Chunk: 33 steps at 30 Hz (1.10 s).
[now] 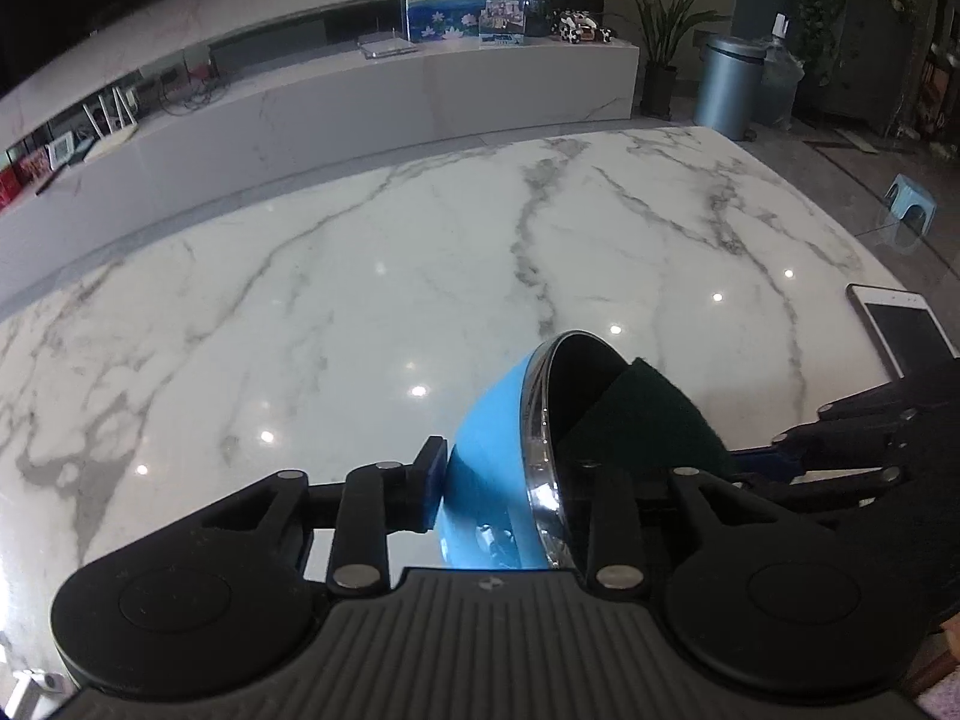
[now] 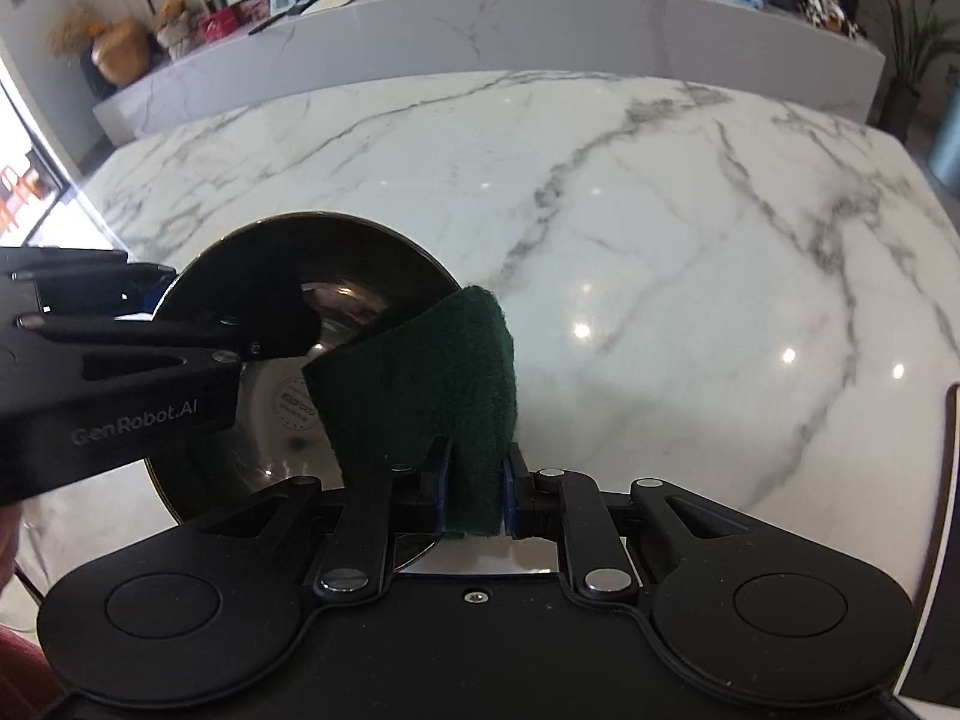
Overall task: Clean bowl
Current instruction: 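Tilt the bowl up with the left tool while the right gripper presses the pad inside, then scrub the pad around the tilted bowl's inside with the right gripper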
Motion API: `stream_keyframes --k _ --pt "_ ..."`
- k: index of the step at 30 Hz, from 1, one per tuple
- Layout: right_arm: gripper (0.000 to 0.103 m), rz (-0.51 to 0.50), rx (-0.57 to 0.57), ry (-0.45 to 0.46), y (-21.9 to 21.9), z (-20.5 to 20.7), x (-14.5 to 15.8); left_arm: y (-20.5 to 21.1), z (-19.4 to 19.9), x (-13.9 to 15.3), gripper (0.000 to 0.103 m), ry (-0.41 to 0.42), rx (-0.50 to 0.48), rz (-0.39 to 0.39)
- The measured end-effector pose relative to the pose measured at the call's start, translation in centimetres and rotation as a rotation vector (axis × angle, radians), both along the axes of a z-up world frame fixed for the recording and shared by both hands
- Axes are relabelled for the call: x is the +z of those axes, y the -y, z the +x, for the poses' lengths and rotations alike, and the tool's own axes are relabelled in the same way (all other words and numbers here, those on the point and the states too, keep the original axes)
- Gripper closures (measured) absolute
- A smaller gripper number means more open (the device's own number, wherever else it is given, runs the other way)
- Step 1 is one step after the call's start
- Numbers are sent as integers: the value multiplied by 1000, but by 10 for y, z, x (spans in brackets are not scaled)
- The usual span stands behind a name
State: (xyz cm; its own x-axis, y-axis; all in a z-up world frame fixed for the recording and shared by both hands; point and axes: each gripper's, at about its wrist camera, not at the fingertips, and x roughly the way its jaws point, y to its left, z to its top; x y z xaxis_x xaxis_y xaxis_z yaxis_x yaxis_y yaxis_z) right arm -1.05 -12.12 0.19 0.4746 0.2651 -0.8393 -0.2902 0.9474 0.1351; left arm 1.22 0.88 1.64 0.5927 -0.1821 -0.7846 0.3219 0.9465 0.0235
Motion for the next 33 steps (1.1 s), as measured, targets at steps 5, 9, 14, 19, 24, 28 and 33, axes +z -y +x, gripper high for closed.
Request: stream_keyframes --k 5,9,14,19,24,28,33 --pt "90 -9 16 23 -2 2 0 -5 1 5 77 18 13 -8" --pt "90 -29 27 53 -8 5 1 -5 -1 4 80 22 18 16" --pt "90 -11 26 65 -9 6 5 -7 -3 1 88 34 64 60" --pt "89 29 3 29 -5 6 6 -9 -2 0 89 33 103 49" --pt "89 109 -40 -58 5 6 6 -10 -1 0 89 37 109 47" --pt "89 163 -62 -133 11 4 5 -10 -2 1 89 39 107 47" --pt "89 177 -64 -154 11 1 4 -10 -2 1 89 39 103 49"
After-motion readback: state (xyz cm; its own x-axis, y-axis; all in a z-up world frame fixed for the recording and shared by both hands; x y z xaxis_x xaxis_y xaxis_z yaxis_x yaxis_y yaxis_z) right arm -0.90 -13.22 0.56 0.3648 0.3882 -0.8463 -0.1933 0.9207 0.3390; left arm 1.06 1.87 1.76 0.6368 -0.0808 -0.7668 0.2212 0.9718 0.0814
